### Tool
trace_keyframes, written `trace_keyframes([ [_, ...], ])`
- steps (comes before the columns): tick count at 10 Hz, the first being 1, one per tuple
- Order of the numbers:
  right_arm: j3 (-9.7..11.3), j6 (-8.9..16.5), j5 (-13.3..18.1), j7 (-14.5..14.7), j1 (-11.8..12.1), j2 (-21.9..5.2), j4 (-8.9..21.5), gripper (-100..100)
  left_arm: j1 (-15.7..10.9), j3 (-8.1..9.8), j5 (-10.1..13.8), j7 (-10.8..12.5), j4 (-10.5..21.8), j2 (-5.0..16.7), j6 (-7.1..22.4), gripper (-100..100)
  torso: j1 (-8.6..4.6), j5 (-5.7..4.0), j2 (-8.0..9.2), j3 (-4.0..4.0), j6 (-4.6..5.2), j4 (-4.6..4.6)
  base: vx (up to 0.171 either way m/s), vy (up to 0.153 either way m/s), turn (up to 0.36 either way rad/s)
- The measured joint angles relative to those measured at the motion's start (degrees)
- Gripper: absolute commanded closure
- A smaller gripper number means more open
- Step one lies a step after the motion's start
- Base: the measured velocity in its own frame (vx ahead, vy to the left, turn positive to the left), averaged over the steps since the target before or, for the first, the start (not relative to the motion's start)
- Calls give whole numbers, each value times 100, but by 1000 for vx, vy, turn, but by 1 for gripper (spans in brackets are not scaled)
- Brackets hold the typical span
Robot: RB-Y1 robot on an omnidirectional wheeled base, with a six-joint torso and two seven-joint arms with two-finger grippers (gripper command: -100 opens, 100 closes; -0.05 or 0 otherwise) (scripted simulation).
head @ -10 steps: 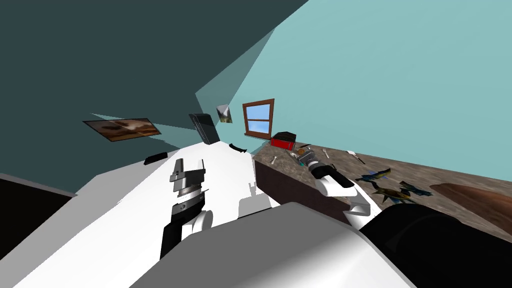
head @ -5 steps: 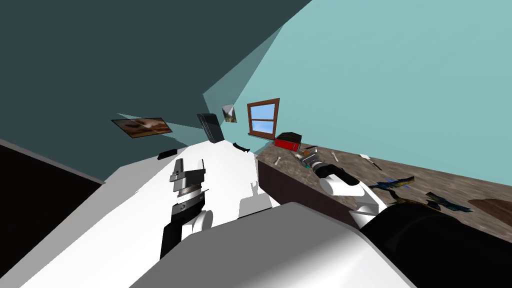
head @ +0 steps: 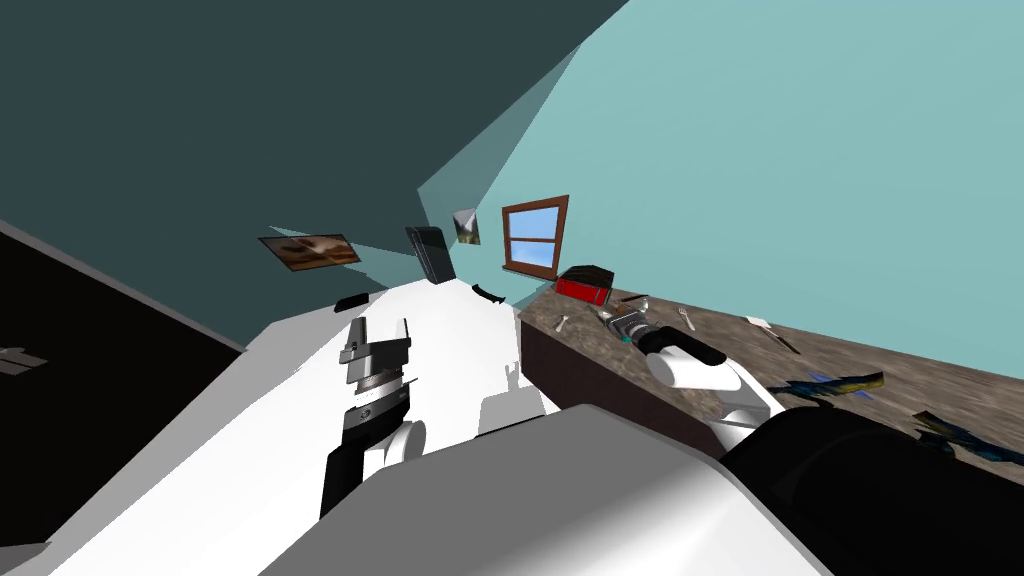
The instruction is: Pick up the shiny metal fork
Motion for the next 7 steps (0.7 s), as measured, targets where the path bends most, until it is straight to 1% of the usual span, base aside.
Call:
trace_keyframes([
  [1, -99, 136, -85, -151, -21, -22, 97, -100, -1, -1, 0, 0, 0, 0, 0, 0, 3, 1, -4, -2, -9, -1, 12, 2, 140],
  [2, -173, 287, -166, -308, -53, -80, 189, -100, 0, 0, 0, 0, 0, 0, 0, 0, 0, 0, -4, -2, -2, -1, 7, 0, -30],
  [3, -207, 401, -199, -455, -30, -86, 181, -100, 0, 0, 0, 0, 0, 0, 0, 0, 0, 0, -1, 0, 0, 0, 14, 9, 263],
  [4, -358, 594, -310, -632, -31, -136, 199, -100, -1, -1, 0, 0, 0, 0, 0, 0, 2, 1, -4, -2, -7, 0, 16, 0, 164],
  [5, -416, 753, -377, -793, -26, -148, 270, -100, 0, 0, 0, 0, 0, 0, 0, 0, 0, 0, -5, -3, -2, -1, 8, -1, -21],
  [6, -438, 858, -400, -928, -26, -157, 289, -100, 0, 0, 0, 0, 0, 0, 0, 0, 0, 0, -2, -1, 0, 0, 16, 6, 230],
  [7, -590, 1061, -514, -1111, -40, -219, 330, -100, -1, -1, 0, 0, 0, 0, 0, 0, 1, 1, -5, -3, -6, -1, 20, -3, 181],
])
